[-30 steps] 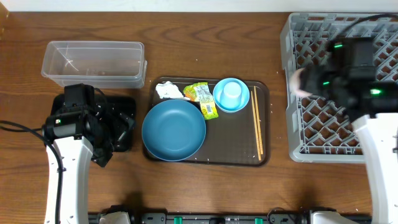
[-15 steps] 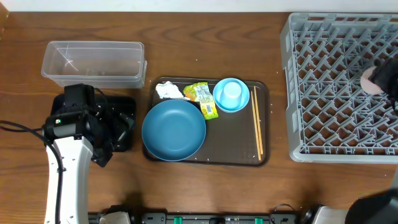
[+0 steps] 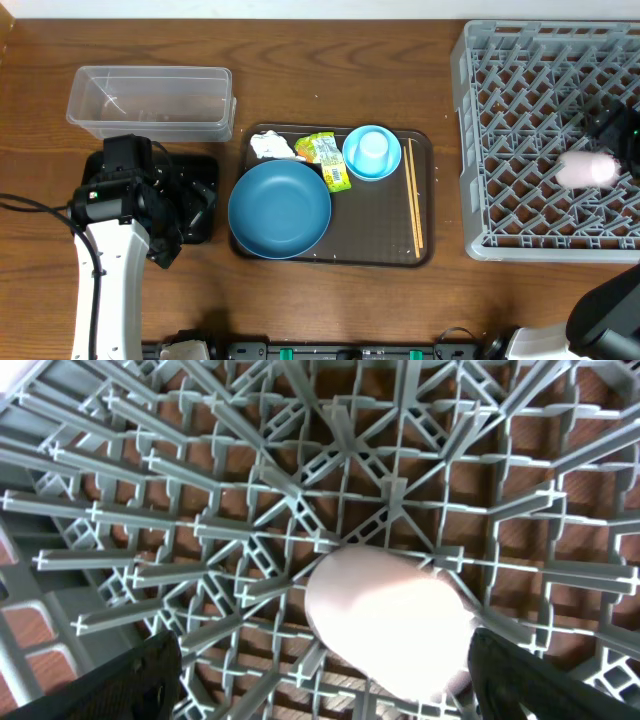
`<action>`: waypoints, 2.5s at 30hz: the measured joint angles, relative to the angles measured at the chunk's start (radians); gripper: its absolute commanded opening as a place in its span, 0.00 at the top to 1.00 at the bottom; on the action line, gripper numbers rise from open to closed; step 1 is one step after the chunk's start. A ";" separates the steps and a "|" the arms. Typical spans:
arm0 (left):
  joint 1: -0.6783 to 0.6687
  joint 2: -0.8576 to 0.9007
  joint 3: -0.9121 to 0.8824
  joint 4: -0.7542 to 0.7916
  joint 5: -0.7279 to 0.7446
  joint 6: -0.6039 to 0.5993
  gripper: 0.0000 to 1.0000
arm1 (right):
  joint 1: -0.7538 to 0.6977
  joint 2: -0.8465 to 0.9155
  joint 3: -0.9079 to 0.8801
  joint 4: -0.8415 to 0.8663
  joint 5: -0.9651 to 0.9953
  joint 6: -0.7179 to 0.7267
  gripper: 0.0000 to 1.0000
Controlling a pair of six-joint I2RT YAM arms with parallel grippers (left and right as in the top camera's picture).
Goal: Sort waste into correct bins and load items into the dishwasher rack
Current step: 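Carry the white cup right and set it in the gray dish rack, then move the right gripper to the light blue cup and grasp it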
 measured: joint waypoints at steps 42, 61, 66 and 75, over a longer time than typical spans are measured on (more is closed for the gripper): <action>0.000 0.000 0.000 0.000 0.000 0.000 0.02 | 0.974 0.242 0.025 0.130 0.116 0.053 0.01; 0.000 0.000 0.000 0.000 0.000 0.000 0.02 | 1.054 0.306 0.025 0.107 0.211 0.104 0.09; 0.000 0.000 0.000 0.000 0.000 0.000 0.02 | 1.053 0.338 0.025 0.103 0.229 0.114 0.17; 0.000 0.000 0.000 0.000 0.000 0.000 0.02 | 1.053 0.338 0.045 0.075 0.239 0.127 0.41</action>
